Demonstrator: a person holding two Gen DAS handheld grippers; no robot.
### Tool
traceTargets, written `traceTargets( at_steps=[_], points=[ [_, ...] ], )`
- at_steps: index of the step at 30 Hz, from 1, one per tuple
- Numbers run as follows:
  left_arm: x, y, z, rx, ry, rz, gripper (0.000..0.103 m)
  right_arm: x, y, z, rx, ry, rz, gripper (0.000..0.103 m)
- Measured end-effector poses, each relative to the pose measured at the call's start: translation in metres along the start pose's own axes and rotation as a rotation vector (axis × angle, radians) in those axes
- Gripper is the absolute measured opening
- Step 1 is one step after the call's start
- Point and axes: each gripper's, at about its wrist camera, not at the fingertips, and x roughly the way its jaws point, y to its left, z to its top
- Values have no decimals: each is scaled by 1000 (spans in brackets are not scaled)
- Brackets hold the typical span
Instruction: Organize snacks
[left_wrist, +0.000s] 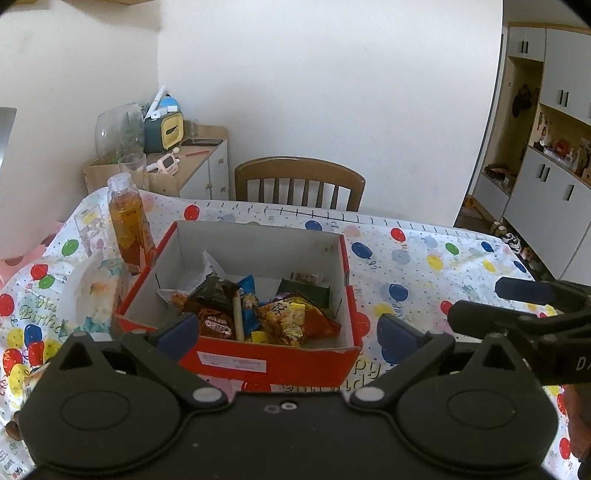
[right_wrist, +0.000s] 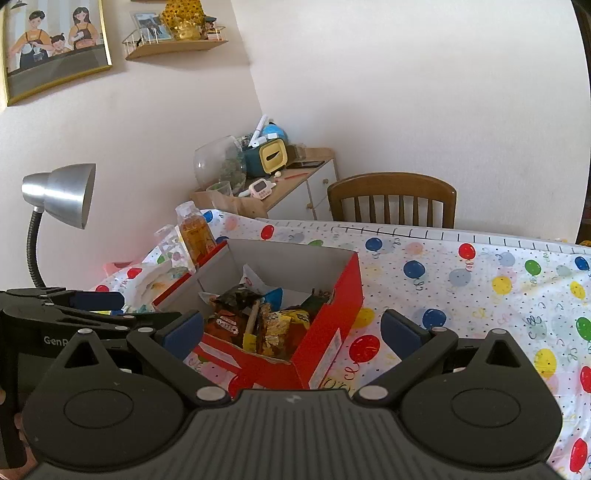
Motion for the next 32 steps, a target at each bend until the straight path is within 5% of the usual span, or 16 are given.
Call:
traceTargets(
  at_steps=[32],
  points=[
    [5,-5,-5,1,15,-8,102,4,-9,-8,40,9,-35,103]
  ],
)
